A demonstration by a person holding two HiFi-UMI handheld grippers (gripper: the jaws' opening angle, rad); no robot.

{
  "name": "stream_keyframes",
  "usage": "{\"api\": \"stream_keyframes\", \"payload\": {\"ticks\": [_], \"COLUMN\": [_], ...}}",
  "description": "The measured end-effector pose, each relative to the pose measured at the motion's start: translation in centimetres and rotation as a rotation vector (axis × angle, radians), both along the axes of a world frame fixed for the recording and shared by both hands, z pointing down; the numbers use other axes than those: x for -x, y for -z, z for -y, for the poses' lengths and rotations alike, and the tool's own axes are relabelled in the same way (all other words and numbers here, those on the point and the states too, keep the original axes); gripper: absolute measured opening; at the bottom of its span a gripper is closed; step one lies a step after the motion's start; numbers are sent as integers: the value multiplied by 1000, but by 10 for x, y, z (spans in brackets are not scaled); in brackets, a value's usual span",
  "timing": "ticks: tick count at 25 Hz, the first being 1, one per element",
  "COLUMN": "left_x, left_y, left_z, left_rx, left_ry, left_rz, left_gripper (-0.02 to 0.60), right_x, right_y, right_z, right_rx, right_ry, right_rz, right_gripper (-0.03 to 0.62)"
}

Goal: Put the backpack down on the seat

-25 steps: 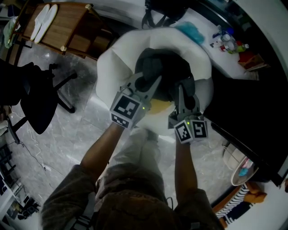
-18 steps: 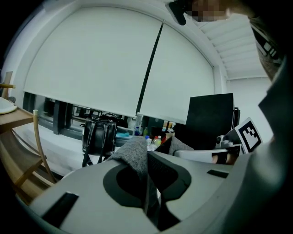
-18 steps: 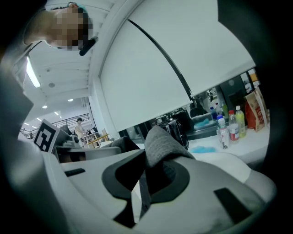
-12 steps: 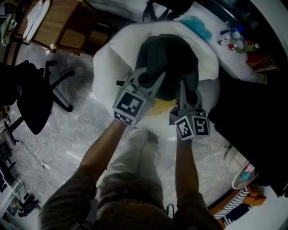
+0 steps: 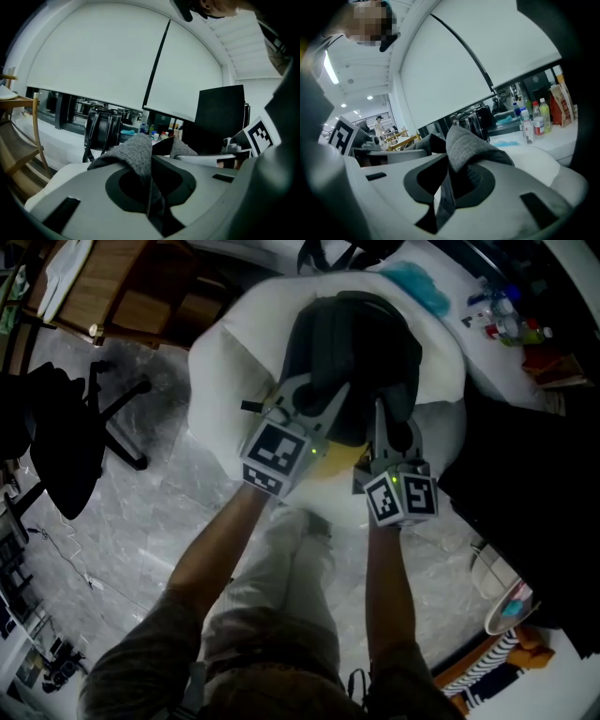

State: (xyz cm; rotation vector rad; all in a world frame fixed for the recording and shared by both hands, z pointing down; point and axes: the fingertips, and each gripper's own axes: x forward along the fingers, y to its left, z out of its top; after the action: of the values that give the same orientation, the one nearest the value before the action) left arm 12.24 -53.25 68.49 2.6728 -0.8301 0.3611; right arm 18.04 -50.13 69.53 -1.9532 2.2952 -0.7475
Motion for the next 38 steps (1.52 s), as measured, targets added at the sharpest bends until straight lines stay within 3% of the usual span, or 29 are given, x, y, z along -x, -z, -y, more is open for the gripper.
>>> {"api": "stream_keyframes", "payload": {"ticks": [6,9,10,12,14,19,23,29,30,31,34,38], "left_x": [4,13,16,20,24,29,27,25,24,24,24,30], "left_y": [-7,-13,-15,-20,-21,-12,4,43,49,56,79,119], "left_z": [1,3,3,3,1,-7,-21,-49,-55,-60,-76,-96], "left_rx": [2,23,35,56,59,69,71,99,115,134,176,172], "left_ry": [43,96,113,142,168,181,173,195,202,207,215,225], "left_rz": [19,46,53,68,84,93,91,72,69,65,53,70], "left_gripper": [68,144,195,333,397,416,348,96,40,0,0,0], "right_x": [-3,-10,-13,-16,-16,-16,-10,-2,-1,1,10,17], "right_y": [-11,-15,-15,-15,-15,-6,7,39,47,55,83,122], "right_z": [-3,-7,-9,-14,-19,-32,-42,-62,-66,-70,-83,-101], "right_rx": [41,68,76,88,99,111,116,134,136,139,137,124], "right_ry": [-42,-96,-116,-142,-149,-148,-117,-71,-73,-73,-60,-37], "right_rz": [-23,-39,-44,-54,-66,-73,-52,-21,-20,-16,9,17], "right_gripper": [101,257,289,321,344,376,346,81,10,2,2,2]}}
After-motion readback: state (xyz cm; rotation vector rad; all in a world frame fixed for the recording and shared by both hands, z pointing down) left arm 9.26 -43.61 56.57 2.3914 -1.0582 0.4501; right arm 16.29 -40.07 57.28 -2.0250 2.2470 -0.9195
